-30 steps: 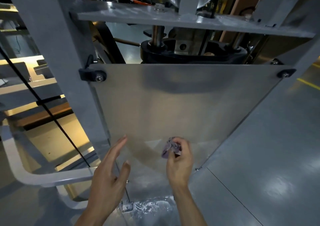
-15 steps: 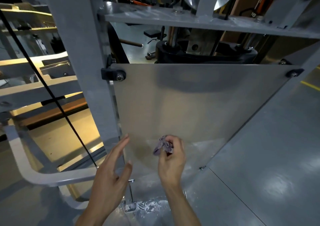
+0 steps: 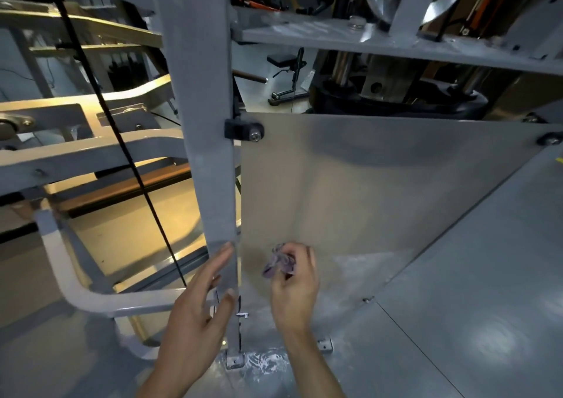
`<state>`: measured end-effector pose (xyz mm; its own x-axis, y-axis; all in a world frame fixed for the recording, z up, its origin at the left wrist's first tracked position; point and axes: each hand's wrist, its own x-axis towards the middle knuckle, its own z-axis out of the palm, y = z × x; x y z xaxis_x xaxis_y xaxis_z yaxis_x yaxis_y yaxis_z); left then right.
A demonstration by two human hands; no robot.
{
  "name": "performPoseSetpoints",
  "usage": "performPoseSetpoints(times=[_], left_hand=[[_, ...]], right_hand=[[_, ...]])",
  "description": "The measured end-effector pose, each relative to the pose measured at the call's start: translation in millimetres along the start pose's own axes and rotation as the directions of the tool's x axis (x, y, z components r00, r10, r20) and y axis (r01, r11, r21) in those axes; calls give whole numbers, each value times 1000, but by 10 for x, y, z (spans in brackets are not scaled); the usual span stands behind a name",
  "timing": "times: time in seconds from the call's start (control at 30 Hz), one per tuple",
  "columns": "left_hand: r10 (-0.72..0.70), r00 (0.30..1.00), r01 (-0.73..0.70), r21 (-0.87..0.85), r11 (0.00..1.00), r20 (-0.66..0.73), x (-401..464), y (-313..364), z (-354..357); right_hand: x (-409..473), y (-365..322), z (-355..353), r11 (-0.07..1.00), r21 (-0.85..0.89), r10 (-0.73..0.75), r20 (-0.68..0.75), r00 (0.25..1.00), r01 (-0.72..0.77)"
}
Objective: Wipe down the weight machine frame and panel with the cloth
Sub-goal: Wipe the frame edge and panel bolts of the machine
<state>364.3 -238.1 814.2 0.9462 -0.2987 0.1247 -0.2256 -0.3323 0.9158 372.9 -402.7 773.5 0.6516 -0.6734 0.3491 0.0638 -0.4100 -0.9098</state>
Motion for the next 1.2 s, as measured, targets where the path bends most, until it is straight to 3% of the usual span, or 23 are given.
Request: performPoseSetpoints(times=[0.13,0.2,0.33,0.47,0.57,0.8,0.9,1.07,1.2], left_hand=[[-44,999,44,-15,999,-30,-40,-86,-85],[-70,996,69,-28,997,-49,-65,-133,-116],[-120,991,119,-31,992,-58,-122,-183,-170],[-166,984,163,-59,985,-66,-138,-194,-211],[-180,981,176,-61,983,-74,-138,-215,-243],[-206,976,202,-61,977,-68,-145,-278,-235],[-192,979,189,-51,981,-62,-185,-277,-230],[-250,965,244,-82,966,-76,-250,-299,-276],[-258,963,251,-93,964,-77,-299,-316,-300]], right_hand=[[4,31,-45,1000,-6,-19,5,1000,19],[129,141,-232,999,25,31,-107,994,-28],[244,235,-351,985,-131,73,-249,966,-108],[-15,82,151,997,19,78,-53,996,-77],[-198,10,335,999,-22,29,76,997,-28],[-40,-175,117,995,25,-99,-5,995,99],[-120,-115,253,995,19,-95,53,994,94],[-325,209,409,983,-181,25,218,976,16],[-266,127,253,982,-188,8,186,983,28]])
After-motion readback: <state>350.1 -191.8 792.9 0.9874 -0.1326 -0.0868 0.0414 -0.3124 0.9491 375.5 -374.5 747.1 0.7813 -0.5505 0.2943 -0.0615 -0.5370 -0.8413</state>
